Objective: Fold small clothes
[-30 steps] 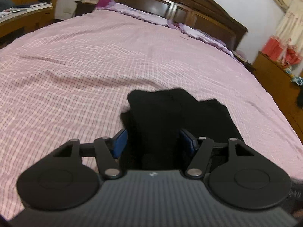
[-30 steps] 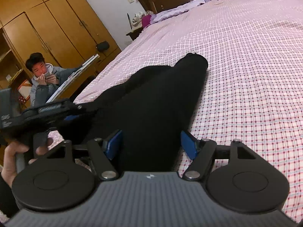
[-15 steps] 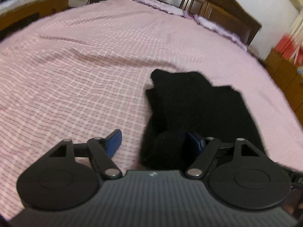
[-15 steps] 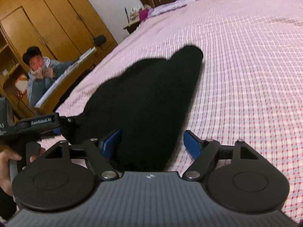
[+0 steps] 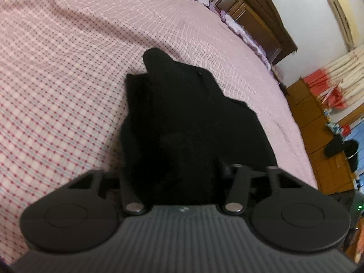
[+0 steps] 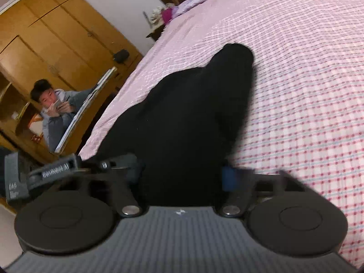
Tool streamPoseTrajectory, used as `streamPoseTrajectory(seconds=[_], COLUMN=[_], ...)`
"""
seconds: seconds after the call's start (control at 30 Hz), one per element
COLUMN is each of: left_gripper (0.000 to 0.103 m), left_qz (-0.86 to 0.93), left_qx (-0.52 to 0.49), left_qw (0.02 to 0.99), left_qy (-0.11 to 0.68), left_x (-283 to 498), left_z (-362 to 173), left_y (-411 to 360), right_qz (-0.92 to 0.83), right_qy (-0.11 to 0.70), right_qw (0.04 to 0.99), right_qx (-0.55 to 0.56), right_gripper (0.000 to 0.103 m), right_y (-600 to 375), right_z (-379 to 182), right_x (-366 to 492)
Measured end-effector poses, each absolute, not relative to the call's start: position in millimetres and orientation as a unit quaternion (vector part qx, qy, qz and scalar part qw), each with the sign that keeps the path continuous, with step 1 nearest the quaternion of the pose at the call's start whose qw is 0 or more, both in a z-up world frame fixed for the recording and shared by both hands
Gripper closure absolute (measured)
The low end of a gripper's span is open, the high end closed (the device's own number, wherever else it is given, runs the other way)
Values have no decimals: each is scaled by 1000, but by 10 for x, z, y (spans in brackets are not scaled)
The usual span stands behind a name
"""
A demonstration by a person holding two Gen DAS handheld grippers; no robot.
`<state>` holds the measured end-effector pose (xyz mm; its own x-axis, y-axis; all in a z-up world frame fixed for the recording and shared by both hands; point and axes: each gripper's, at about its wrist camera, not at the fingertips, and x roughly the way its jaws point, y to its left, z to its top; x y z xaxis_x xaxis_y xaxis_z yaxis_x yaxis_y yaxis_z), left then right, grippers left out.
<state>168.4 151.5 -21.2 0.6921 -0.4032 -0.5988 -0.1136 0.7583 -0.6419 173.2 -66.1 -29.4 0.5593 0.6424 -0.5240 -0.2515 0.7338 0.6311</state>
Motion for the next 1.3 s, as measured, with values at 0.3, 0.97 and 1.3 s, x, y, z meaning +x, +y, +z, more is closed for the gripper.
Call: streamPoseTrajectory(seconds=[0.3,0.97,1.3], left_gripper=[66,45,20], left_qz=[-126,-144,-81], left_qx=[-371,-228,-111], left_qw=[847,874,919], left_qy=[360,404,370], left_x=[1370,458,101], left_z=[127,11,157], left_y=[1190,72,52], right_qz=[267,164,131], right_qy=[343,363,326], right_qw=[867,895,917], right_qx=[243,200,190], right_gripper=[64,61,21], right_y=[-997,-2105,-2050], right_z=[278,181,-74], right_x=[1374,-170,-528])
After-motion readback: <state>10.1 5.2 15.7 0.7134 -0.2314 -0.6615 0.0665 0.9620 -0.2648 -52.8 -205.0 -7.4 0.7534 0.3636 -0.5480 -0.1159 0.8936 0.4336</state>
